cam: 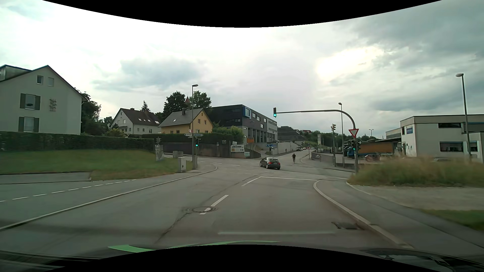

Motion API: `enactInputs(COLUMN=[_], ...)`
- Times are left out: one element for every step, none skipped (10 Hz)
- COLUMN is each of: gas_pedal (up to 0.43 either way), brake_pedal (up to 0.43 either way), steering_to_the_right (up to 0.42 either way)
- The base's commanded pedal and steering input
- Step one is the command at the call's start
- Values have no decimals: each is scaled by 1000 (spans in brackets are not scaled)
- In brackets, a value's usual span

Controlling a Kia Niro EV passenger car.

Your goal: Follow the waypoints while adhering to traffic rules and regulations

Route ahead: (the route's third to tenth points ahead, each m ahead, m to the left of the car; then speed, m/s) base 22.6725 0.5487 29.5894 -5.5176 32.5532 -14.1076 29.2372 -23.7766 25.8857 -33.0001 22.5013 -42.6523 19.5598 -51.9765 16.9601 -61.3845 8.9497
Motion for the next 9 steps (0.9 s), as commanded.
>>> enactInputs(gas_pedal=[0,0,0,0,0,0,0,0,0], brake_pedal=[287,287,287,293,293,287,262,262,280], steering_to_the_right=[51,52,54,57,58,59,61,63,66])
